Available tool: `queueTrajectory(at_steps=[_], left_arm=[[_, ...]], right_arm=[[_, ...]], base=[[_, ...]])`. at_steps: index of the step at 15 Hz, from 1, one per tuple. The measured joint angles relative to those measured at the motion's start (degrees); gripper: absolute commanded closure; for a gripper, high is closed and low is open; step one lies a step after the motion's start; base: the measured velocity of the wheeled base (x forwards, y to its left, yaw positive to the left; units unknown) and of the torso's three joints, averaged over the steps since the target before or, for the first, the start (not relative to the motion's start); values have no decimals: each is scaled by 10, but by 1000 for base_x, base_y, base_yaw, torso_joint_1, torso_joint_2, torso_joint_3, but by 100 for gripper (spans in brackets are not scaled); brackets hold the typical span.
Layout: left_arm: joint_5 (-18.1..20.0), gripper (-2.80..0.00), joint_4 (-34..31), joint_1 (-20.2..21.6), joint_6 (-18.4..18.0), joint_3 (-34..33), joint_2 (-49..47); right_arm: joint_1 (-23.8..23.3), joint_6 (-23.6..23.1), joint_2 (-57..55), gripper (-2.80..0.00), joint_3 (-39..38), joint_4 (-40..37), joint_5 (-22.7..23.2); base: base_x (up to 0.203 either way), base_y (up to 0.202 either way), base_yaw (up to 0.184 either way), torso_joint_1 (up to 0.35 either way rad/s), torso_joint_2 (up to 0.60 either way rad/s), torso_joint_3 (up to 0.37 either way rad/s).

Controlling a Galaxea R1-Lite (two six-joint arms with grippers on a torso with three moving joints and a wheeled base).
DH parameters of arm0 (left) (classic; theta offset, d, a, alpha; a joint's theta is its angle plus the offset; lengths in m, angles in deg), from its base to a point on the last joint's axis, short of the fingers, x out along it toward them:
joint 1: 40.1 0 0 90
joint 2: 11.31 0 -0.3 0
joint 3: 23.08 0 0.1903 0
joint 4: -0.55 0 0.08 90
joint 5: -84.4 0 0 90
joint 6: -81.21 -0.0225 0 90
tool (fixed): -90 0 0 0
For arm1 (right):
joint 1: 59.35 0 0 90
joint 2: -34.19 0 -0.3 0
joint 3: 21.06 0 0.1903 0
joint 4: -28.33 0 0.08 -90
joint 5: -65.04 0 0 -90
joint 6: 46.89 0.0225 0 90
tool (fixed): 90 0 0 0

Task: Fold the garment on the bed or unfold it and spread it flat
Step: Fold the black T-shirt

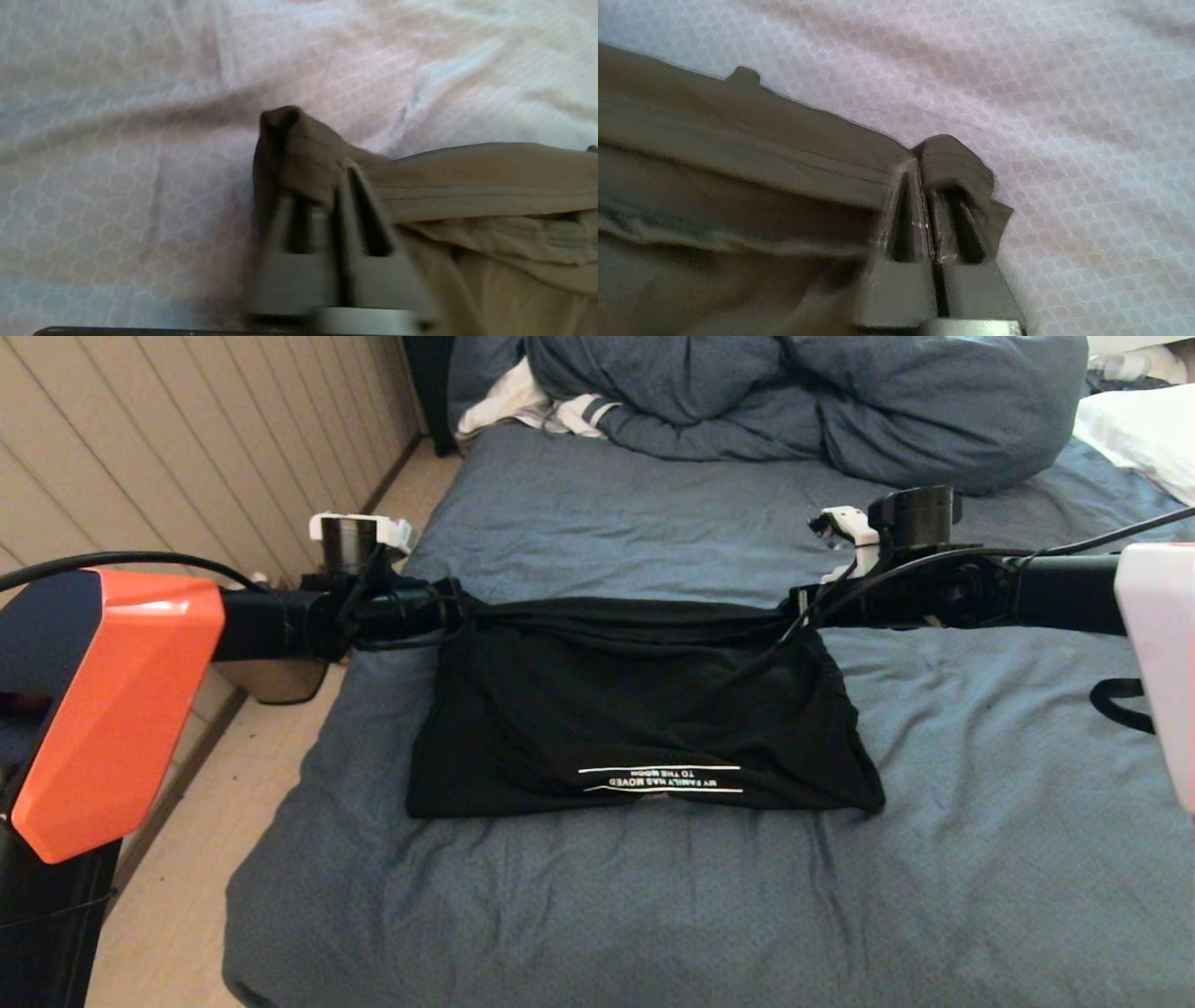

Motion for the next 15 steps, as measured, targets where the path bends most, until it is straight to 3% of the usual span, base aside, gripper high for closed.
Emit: queueTrajectory(at_steps=[15], left_arm=[[2,-280,-46,3,1,-6,97]], right_arm=[[-13,38,37,-280,-1,-5,20]], base=[[0,0,0,0,0,0]])
